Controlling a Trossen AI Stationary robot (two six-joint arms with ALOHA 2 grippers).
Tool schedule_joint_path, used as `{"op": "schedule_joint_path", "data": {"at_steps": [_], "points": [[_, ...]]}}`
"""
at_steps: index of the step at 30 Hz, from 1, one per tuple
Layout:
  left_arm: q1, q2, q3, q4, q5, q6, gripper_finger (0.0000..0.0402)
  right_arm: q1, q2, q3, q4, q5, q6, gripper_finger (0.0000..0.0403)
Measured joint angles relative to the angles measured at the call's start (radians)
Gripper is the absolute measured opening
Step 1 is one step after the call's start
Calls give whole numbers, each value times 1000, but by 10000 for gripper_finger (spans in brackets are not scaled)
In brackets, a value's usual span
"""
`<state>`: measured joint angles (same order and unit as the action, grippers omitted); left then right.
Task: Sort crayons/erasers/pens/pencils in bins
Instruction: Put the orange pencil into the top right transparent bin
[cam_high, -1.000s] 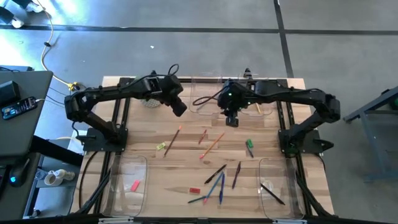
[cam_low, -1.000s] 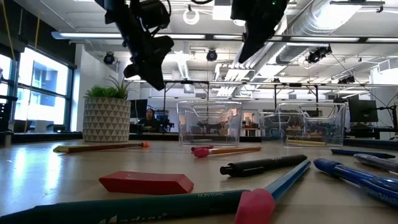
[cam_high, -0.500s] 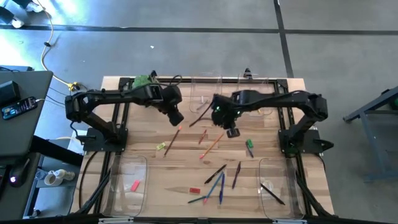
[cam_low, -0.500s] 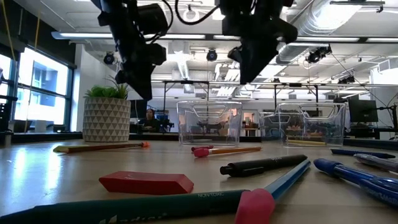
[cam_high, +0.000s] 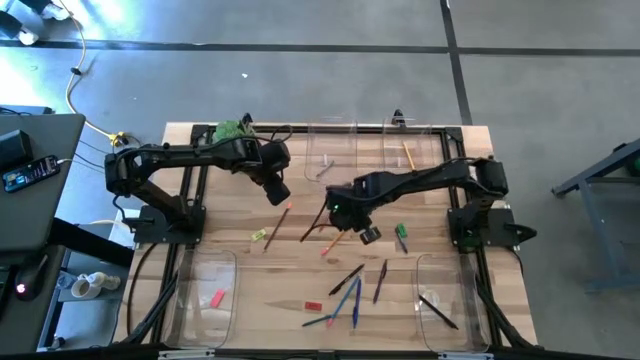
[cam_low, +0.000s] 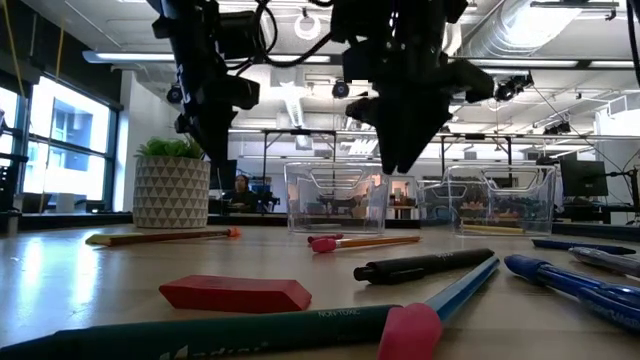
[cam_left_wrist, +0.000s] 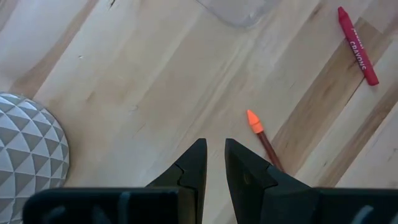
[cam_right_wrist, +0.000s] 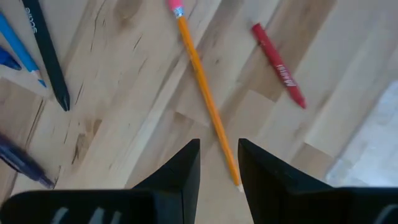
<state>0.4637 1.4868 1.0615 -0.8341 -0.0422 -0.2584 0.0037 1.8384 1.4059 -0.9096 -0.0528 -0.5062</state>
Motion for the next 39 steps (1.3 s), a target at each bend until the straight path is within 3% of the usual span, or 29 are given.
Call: {"op": "schedule_joint_path", "data": {"at_steps": [17,39], "points": [[0,0,0,0,-50,22,49,57,119,0,123,50,1,99],[0,1,0,1,-60,45,49,69,226,4,133,67,1,99]]}}
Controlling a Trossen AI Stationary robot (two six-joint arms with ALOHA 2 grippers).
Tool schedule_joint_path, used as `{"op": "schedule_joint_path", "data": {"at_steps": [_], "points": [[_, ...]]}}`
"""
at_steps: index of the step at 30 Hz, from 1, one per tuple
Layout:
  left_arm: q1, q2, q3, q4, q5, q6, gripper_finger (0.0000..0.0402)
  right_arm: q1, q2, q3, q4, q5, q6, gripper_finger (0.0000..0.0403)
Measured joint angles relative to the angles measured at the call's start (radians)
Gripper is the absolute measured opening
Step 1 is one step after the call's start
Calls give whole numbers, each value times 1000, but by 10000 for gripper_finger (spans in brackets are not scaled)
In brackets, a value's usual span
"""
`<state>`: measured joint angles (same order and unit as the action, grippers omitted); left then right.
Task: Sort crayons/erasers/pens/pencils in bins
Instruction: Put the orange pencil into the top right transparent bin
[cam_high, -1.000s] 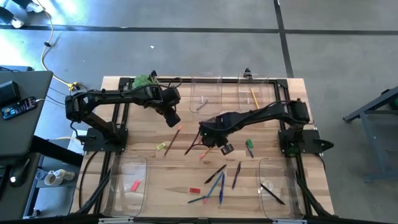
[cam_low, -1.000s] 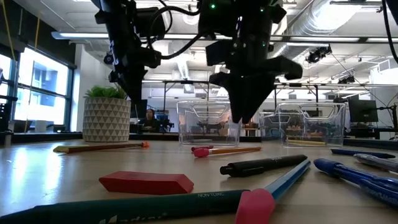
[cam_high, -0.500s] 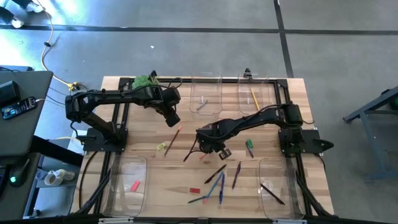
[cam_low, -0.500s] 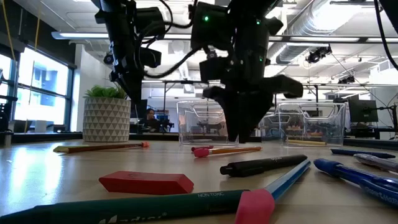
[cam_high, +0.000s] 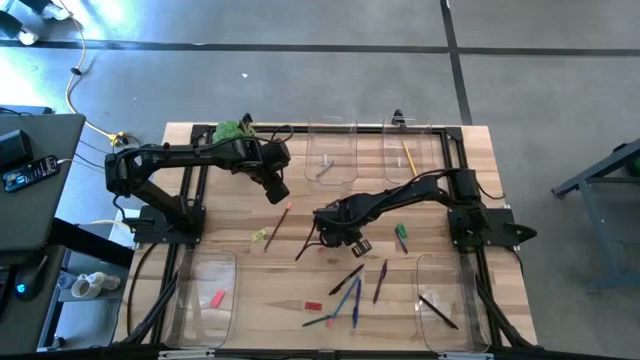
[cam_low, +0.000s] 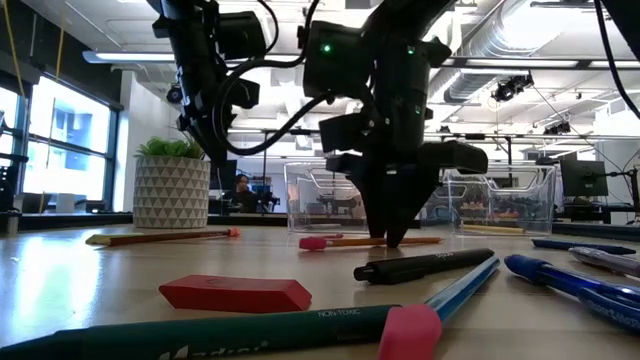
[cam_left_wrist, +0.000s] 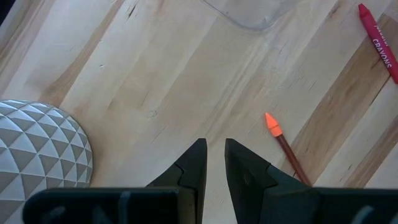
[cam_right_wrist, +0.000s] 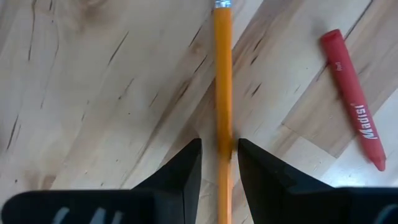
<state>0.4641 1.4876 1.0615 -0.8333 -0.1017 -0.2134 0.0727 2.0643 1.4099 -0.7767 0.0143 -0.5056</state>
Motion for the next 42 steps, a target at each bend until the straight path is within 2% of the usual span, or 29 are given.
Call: {"op": "schedule_joint_path", "data": {"at_steps": [7,15,27,42], "points": [[0,0,0,0,0,12,49,0,13,0,-10,-5,0,87],[9,0,0,0,0,16,49,0,14,-1,-31,-13,23,8],[60,0,0,-2,0,34,49,-7,-33,-11,-81,-53,194,3],[95,0,0,-1,4,61,49,-68,-209,-8,-140,-57,351,1]]}}
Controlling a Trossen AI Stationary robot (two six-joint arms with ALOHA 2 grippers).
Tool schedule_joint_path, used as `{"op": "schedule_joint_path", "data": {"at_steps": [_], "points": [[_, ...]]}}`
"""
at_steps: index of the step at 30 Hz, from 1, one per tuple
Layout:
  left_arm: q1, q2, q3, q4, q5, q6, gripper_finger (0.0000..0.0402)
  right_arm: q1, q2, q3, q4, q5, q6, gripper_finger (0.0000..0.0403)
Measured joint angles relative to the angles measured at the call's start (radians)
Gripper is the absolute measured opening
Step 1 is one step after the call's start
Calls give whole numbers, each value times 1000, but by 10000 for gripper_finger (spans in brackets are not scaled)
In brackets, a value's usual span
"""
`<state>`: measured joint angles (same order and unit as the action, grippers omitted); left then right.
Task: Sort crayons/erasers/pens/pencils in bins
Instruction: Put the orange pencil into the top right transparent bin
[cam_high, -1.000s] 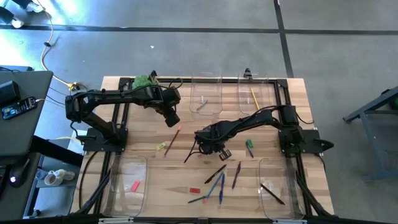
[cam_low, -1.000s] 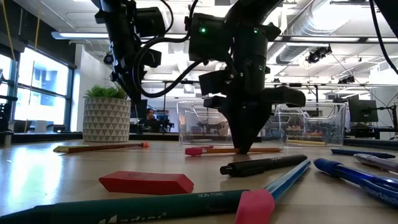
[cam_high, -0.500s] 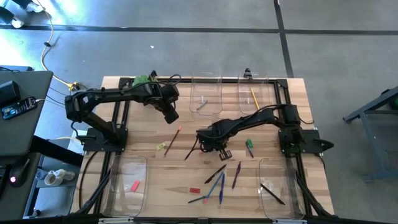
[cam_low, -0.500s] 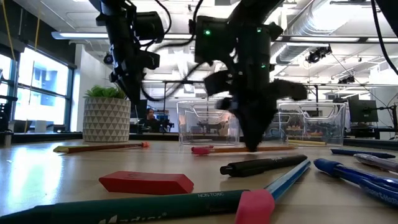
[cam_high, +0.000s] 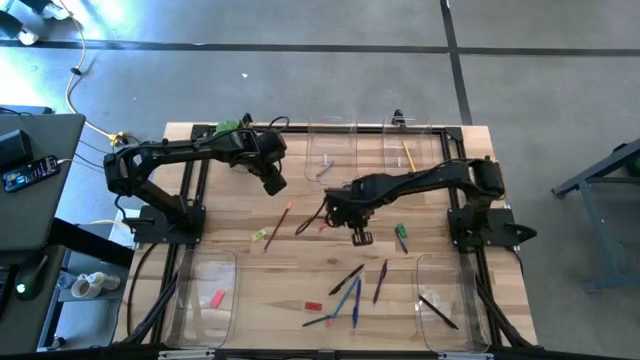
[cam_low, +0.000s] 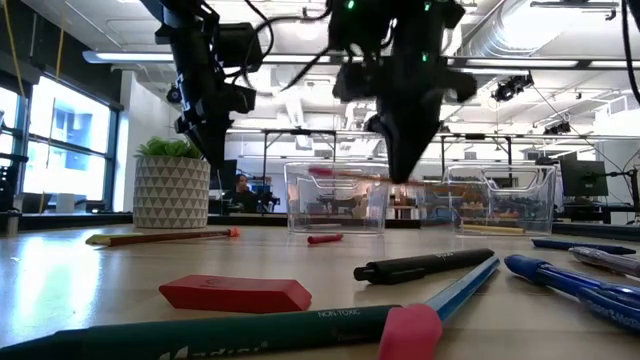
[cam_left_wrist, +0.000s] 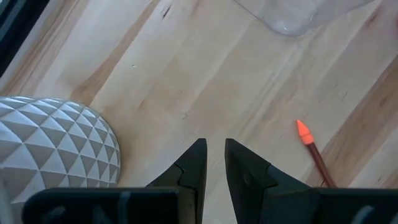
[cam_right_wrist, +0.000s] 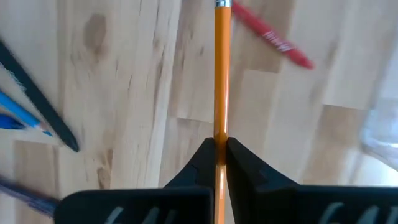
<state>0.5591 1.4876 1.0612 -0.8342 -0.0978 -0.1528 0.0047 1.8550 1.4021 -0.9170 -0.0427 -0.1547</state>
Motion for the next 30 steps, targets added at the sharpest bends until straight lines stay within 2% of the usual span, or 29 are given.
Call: {"op": "schedule_joint_path", "data": {"at_steps": [11,25,30], "points": [[0,0,0,1,1,11,49,-106,-181,2,-41,41,78,0],[0,0,0,7,1,7,49,-354,-402,3,-74,117,105,0],[0,0,0,18,2,-12,49,-435,-447,3,-96,206,104,0]]}}
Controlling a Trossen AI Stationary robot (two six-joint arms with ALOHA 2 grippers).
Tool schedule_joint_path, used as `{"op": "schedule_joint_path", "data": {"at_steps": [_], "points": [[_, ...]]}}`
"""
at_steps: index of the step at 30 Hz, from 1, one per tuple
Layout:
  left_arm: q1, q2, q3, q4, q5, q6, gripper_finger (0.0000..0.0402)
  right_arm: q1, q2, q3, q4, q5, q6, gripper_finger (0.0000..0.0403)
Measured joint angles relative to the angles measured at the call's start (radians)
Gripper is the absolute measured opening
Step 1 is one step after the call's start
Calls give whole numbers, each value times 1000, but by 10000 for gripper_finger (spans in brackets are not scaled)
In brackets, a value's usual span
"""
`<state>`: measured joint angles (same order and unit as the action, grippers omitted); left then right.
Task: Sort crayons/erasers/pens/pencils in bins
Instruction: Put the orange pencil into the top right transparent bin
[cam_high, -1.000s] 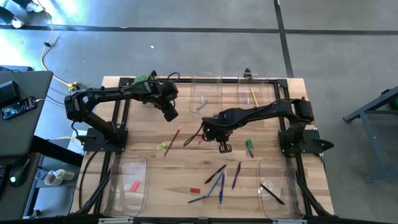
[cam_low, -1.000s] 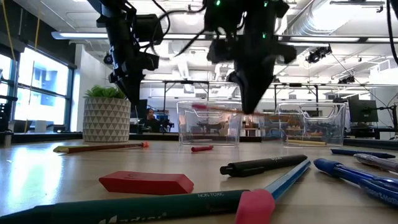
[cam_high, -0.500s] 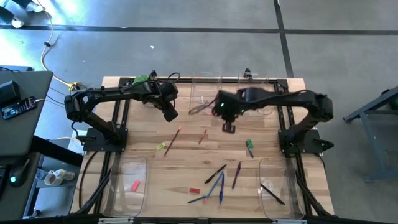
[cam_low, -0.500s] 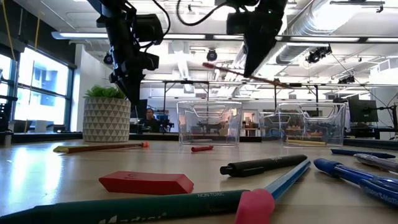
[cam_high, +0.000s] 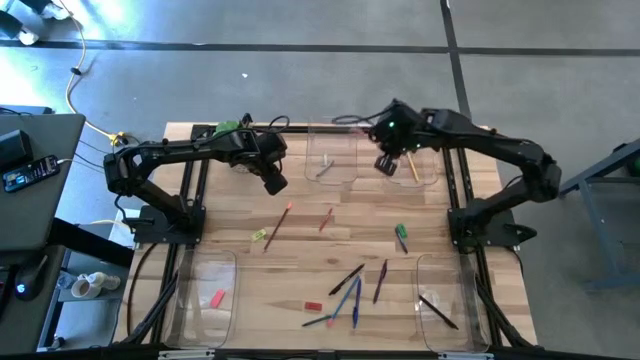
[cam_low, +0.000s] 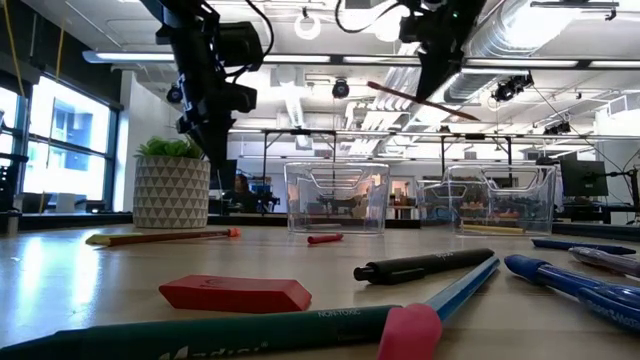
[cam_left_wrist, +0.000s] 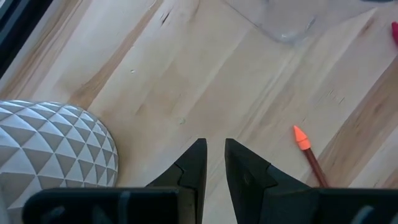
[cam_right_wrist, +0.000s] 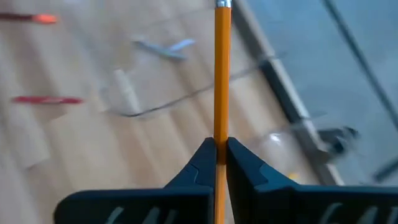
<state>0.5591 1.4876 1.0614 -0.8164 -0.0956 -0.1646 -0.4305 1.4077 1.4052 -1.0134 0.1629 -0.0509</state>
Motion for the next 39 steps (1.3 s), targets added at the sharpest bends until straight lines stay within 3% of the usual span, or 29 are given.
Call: {"op": "schedule_joint_path", "data": {"at_steps": [7,12,21,39], "points": [[0,0,0,7,0,-12,49,-123,-25,0,-2,125,70,0],[0,0,0,7,0,-16,49,-210,-13,0,-10,129,107,0],[0,0,0,7,-1,-42,49,-325,15,-4,-98,95,182,0],[0,0,0,20,-2,-49,49,-357,28,-312,85,-64,228,0]]}}
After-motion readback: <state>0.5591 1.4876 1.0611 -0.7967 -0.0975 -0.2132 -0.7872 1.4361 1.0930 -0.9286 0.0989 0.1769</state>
